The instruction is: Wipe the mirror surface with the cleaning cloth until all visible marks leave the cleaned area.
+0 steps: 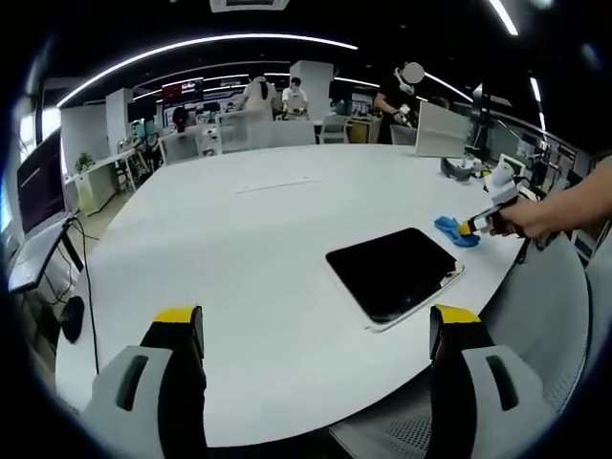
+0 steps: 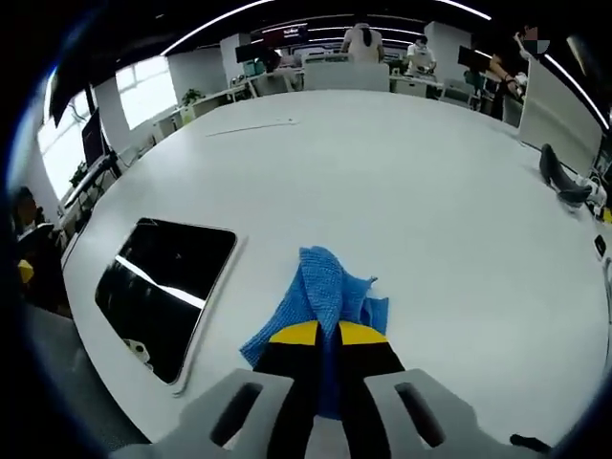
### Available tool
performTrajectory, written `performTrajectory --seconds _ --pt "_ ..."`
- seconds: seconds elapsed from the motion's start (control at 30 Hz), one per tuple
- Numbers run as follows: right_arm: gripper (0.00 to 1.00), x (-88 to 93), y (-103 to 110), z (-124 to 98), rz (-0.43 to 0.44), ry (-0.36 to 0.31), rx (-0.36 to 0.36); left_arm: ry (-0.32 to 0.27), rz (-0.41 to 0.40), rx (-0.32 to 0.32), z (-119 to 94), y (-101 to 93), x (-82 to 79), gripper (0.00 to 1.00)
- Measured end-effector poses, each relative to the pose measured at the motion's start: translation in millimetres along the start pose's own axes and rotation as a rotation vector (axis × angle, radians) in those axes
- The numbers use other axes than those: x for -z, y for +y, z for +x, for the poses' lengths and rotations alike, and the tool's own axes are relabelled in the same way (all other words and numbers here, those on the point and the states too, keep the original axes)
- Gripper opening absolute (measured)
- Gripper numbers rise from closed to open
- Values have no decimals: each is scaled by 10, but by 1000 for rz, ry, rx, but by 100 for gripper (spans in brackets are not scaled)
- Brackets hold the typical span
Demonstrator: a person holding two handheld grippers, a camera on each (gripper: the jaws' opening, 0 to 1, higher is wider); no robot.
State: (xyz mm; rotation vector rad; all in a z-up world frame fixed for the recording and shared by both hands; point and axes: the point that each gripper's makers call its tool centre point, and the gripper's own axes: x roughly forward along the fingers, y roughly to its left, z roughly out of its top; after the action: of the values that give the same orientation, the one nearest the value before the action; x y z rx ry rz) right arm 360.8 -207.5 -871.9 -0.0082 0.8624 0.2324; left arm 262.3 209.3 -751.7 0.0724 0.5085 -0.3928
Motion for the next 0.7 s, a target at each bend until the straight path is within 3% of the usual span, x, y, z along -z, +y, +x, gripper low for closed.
performTrajectory --seconds 0.13,0.23,0.33,0.5,0.7 --pt "0 -75 -2 -39 -15 -18 5 -7 8 -7 -26 5 -58 98" --pt "0 -164 48 -86 79 -43 -36 -2 15 -11 -30 31 -63 98" --pt "0 -270 45 -141 90 -77 -43 -6 15 -16 -25 46 -81 98" --pt "0 -360 110 -186 101 -87 -89 1 19 -11 31 -19 -88 98" --pt "0 -413 117 -196 103 -79 -94 -6 21 2 89 -80 -109 98"
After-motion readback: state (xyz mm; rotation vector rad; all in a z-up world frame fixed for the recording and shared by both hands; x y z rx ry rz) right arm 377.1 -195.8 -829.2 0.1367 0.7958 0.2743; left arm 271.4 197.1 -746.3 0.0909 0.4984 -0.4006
